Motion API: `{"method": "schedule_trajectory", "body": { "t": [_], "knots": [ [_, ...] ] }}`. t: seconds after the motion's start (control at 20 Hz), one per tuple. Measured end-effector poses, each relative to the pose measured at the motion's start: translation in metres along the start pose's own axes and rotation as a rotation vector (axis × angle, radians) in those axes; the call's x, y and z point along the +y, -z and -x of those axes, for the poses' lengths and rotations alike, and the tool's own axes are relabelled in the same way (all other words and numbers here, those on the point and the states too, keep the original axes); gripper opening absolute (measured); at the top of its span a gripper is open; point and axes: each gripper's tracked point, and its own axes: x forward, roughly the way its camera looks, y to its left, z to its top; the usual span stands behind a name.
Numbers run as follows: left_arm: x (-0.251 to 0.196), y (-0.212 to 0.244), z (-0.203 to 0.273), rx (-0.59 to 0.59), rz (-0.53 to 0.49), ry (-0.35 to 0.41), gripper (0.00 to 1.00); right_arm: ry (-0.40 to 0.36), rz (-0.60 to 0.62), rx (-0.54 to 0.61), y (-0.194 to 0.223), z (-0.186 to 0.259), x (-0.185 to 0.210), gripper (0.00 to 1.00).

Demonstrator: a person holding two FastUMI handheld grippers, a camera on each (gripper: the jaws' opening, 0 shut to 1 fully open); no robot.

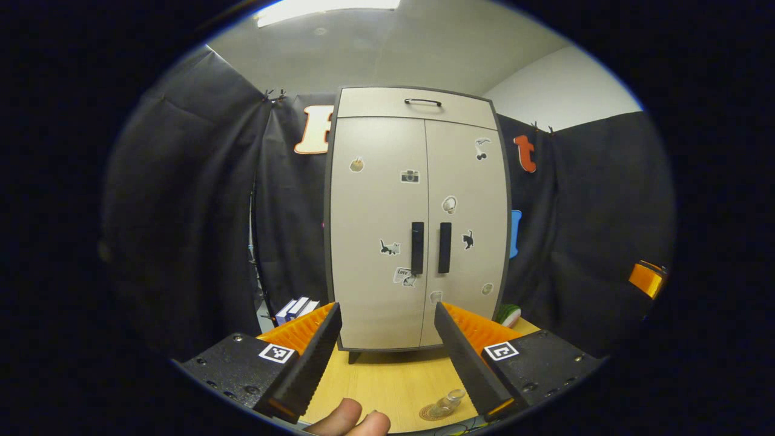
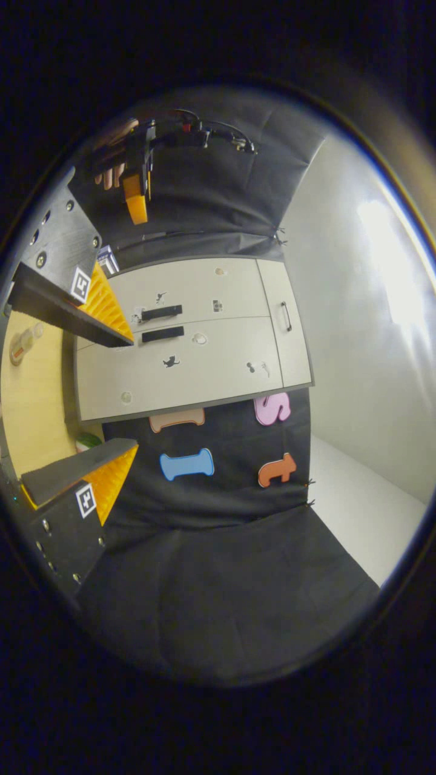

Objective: Grasp the bottle in the cabinet with the left hand and place it on the coaster, then close the right door with the right hand and the left door with the left hand.

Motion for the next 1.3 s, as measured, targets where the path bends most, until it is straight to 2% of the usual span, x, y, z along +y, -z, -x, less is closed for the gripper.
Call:
{"method": "schedule_trajectory", "body": {
  "t": [0.2,0.45,0.65,0.75,0.8,0.9,1.3],
  "knots": [
    [0.0,-0.001,-0.009,0.002,-0.038,0.017,0.96,-0.015,0.022,-0.02,0.0,-0.005,0.01,0.92],
    [-0.014,0.019,-0.016,0.056,-0.031,0.04,0.99,-0.031,0.066,-0.049,0.002,-0.007,0.014,0.92],
    [-0.018,0.021,-0.016,0.043,-0.045,0.047,0.98,-0.056,0.059,-0.046,0.008,-0.006,0.022,0.92],
    [-0.014,0.022,-0.016,0.039,-0.061,0.027,0.98,-0.041,0.066,-0.027,0.014,-0.007,0.017,0.92],
    [-0.016,0.023,-0.018,0.039,-0.068,0.036,1.0,-0.032,0.071,-0.017,0.015,-0.006,0.017,0.92],
    [-0.019,0.023,-0.02,0.038,-0.076,0.043,0.98,-0.029,0.077,-0.005,0.016,-0.006,0.018,0.92],
    [-0.018,0.04,-0.016,0.094,-0.026,0.077,0.98,0.02,0.054,0.033,0.022,-0.005,0.018,0.92]
  ]
}}
